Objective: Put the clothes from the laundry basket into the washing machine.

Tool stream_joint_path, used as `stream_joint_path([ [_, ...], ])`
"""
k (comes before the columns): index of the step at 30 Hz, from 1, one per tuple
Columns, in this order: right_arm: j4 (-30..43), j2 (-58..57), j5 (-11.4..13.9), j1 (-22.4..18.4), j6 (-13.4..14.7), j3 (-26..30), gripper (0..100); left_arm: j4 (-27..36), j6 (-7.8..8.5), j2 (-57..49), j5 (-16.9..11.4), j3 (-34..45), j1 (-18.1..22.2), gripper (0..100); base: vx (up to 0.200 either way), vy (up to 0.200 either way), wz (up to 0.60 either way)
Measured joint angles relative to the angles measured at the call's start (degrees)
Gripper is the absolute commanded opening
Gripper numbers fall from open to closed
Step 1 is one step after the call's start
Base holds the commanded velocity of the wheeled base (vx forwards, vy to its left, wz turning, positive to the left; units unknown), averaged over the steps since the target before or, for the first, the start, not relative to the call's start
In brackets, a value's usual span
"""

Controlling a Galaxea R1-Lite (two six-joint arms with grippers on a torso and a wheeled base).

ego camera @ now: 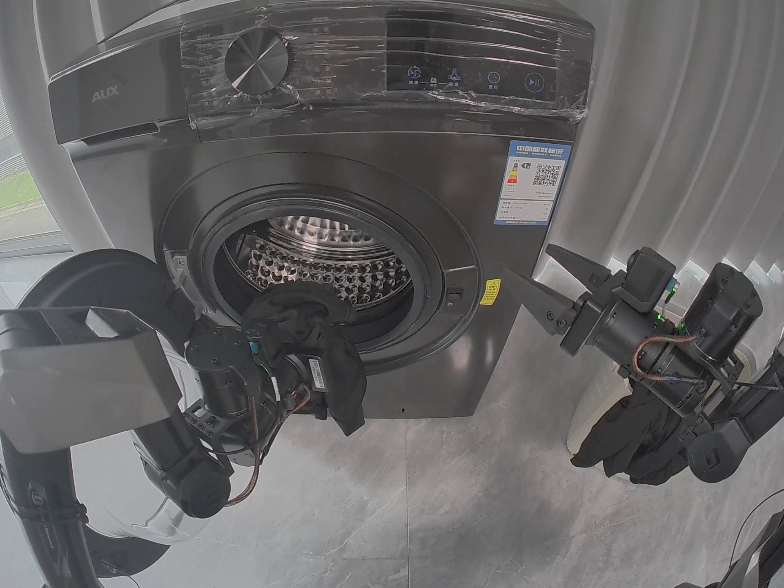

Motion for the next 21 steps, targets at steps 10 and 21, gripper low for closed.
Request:
stream_joint_path([
  [10,0.61,0.0,0.0,0.0,-2.63,8.41,100,0.0,1.54,1.82,-0.02,-3.17,0.17,0,0.04,0.0,0.0],
  [21,0.6,0.18,0.02,1.15,-2.96,10.12,100,-0.01,2.99,5.25,-0.02,-5.55,0.12,0,0.0,0.164,0.0],
])
